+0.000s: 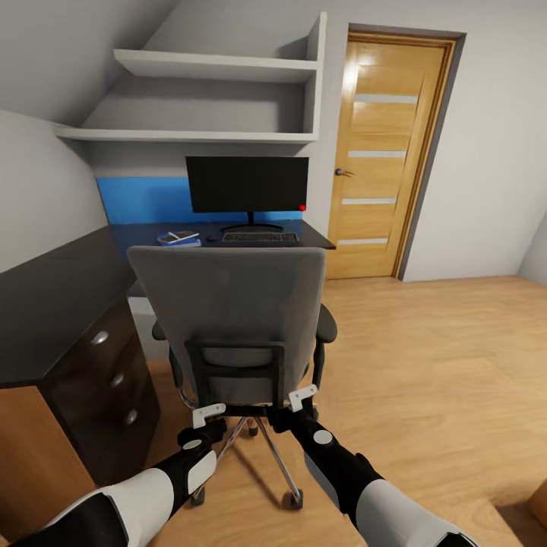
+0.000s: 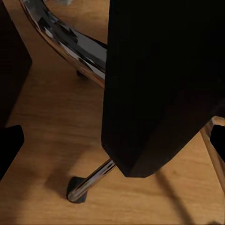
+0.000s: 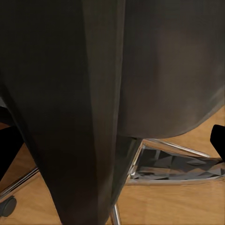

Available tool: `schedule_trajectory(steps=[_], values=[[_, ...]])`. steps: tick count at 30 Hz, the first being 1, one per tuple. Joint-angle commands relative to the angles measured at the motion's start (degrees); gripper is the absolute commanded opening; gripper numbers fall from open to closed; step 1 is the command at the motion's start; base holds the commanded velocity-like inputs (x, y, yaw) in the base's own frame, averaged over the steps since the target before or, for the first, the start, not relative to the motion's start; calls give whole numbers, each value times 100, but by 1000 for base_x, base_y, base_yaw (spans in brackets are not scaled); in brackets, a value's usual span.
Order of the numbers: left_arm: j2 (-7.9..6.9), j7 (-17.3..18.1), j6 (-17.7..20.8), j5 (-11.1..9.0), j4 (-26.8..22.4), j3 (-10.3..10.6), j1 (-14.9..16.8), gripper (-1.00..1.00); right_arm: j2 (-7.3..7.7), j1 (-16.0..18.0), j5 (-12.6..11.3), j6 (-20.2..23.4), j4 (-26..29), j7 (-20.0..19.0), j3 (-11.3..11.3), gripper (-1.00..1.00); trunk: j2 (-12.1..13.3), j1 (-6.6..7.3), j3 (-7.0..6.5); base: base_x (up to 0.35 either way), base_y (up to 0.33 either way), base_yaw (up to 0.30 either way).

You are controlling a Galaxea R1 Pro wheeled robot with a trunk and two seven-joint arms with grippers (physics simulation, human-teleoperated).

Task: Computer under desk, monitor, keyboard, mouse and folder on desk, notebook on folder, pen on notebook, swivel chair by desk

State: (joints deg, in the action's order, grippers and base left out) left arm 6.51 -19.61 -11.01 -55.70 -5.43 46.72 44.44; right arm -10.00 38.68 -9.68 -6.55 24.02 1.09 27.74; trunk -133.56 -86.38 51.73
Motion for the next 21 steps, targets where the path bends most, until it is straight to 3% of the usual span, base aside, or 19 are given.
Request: schedule_trajectory(steps=[1,21], values=[[0,-26,-17,-47,-3,47,3,100,0,8,-60,-31,-12,13,30,100,-2,-1,5,215,0,0],[-18,-17,-15,-47,-2,32,3,100,0,8,-56,-38,-20,5,30,100,-2,-1,5,310,0,0]])
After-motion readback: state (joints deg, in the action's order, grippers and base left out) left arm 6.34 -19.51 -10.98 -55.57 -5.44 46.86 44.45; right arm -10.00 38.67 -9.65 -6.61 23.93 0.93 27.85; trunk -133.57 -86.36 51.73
